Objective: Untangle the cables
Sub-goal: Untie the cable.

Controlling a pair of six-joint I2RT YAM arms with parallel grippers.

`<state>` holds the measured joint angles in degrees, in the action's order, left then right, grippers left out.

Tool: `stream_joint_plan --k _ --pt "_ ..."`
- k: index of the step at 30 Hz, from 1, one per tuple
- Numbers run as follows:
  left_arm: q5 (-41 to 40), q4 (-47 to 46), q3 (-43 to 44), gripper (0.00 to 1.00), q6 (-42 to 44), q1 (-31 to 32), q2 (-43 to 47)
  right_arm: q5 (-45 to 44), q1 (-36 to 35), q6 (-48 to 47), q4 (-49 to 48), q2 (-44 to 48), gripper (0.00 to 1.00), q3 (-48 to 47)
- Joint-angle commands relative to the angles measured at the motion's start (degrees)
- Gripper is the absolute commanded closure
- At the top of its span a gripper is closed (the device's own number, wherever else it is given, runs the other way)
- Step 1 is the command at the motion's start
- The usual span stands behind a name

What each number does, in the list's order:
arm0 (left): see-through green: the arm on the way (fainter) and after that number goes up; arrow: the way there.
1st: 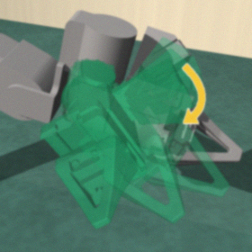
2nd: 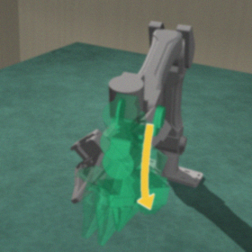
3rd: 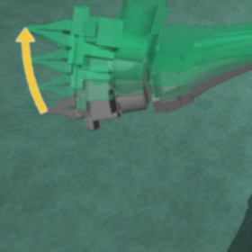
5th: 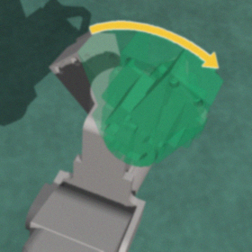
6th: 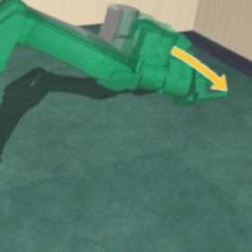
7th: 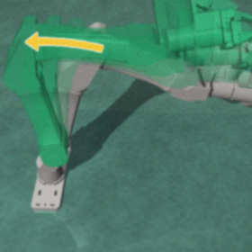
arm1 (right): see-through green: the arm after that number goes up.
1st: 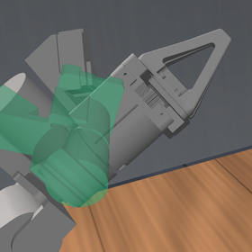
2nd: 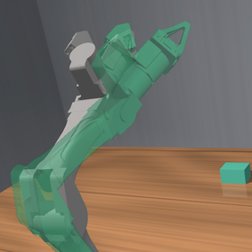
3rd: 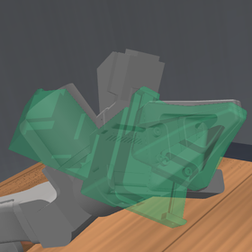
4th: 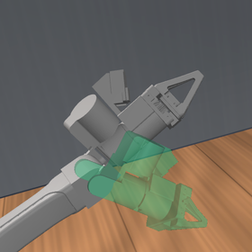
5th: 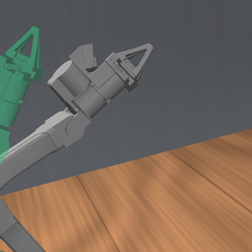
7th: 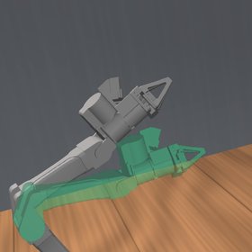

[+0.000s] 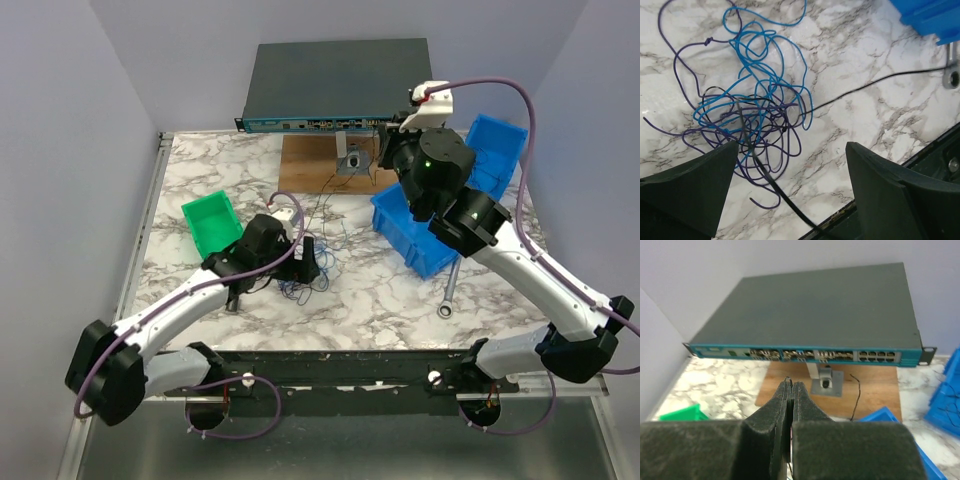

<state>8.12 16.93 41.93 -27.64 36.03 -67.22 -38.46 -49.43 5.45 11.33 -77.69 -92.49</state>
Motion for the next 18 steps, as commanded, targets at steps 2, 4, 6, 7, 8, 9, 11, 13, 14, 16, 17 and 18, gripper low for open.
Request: stream_joint_plan --k 2,4,6,7,8,9,11,13,14,16,17,18 --pt "-1.2 -0.4 -1.8 0.07 -0.3 0.1 9.3 -6.5 0.4 -0.9 3.9 0.5 0.99 4.3" --pt "-1.0 2.2 -1.6 0.06 -0.1 0.1 11.2 -7.5 0.7 -0.3 5.8 0.6 0.99 5.4" --pt "-0.3 4.3 -1.0 0.06 0.5 0.0 13.2 -8.0 1.1 0.6 7.2 0.8 0.99 7.0" --pt "0.5 5.1 -0.5 0.07 0.6 -0.1 14.1 -8.0 1.1 1.1 7.7 1.1 0.99 7.9" --pt "1.6 6.1 0.1 0.07 0.7 -0.2 15.0 -7.8 1.4 1.6 8.0 1.4 0.99 9.0" --pt "2.6 6.9 1.1 0.07 0.7 -0.2 15.6 -7.5 1.6 2.3 8.2 1.7 0.99 9.8" --pt "3.2 9.1 3.4 0.10 0.7 -0.4 16.0 -6.2 2.0 3.5 8.8 2.3 0.99 11.4" --pt "1.6 9.1 4.6 0.13 1.1 -0.4 16.5 -4.0 2.1 4.6 9.3 3.4 0.99 12.4" --pt "0.9 7.9 4.4 0.13 1.2 -0.4 16.8 -2.3 2.1 5.1 9.3 4.4 0.99 12.9" --pt "0.4 4.5 4.3 0.13 1.4 -0.5 16.9 2.1 2.1 5.6 9.2 6.3 0.99 13.5" --pt "0.7 1.8 4.0 0.13 1.7 -0.6 16.9 4.1 2.1 5.7 9.2 7.1 0.99 13.6" --pt "1.3 -0.5 3.5 0.12 1.9 -0.6 16.7 5.7 2.1 5.6 9.4 7.9 0.99 13.5"
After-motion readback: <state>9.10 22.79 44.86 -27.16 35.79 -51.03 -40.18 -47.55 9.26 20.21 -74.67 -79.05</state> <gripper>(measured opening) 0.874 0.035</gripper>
